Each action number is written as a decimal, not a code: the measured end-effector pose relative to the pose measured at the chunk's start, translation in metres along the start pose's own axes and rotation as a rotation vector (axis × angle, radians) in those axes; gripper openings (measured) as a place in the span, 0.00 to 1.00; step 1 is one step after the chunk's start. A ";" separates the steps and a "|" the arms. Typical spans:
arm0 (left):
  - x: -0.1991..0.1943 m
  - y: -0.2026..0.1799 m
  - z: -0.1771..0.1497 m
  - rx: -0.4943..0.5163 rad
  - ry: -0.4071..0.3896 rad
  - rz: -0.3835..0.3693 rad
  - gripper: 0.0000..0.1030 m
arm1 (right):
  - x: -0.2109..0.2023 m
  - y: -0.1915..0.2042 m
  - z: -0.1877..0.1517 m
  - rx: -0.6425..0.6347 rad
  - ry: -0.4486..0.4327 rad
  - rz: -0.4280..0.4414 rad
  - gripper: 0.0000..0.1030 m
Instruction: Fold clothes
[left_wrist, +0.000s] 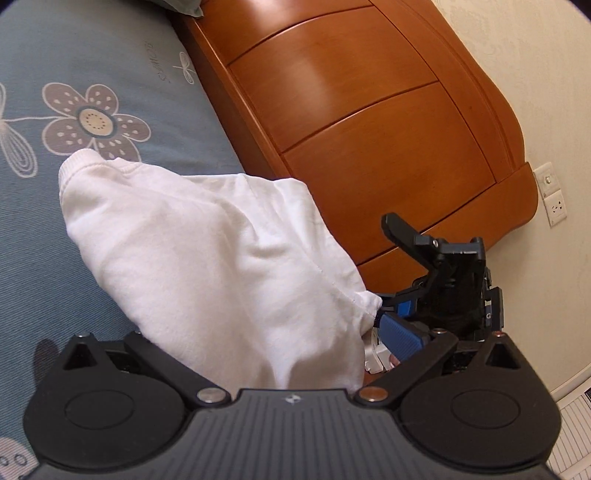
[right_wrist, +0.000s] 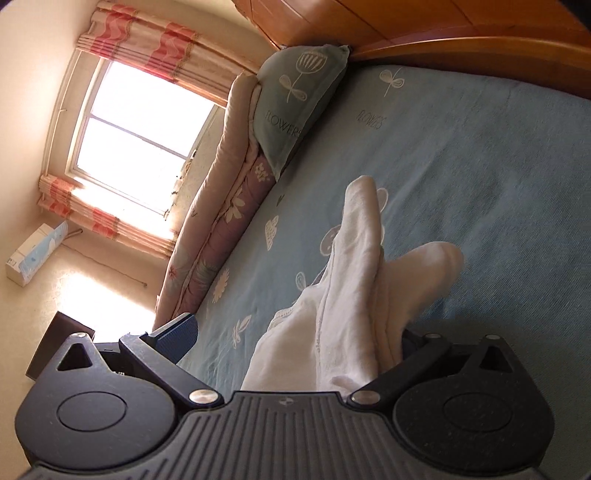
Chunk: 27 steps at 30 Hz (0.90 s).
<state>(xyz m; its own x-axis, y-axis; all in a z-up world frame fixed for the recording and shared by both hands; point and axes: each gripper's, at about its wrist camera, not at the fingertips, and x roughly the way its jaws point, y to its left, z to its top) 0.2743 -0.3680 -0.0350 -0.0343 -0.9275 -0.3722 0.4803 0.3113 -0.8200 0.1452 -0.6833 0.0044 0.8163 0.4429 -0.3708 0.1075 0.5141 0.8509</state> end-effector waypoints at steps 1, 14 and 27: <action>0.010 -0.002 0.002 0.006 0.004 -0.003 0.98 | -0.002 -0.005 0.008 0.001 -0.008 -0.015 1.00; 0.090 0.024 -0.021 -0.024 0.167 0.051 0.98 | 0.000 -0.075 0.037 0.070 -0.030 -0.213 1.00; 0.067 0.070 0.024 -0.209 -0.069 0.013 0.99 | -0.059 -0.020 -0.012 -0.294 -0.213 -0.274 1.00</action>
<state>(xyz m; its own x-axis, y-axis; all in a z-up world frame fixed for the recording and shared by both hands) 0.3263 -0.4137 -0.1069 0.0344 -0.9329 -0.3585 0.2878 0.3528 -0.8904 0.0880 -0.7106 0.0047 0.8820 0.1166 -0.4566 0.1953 0.7914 0.5793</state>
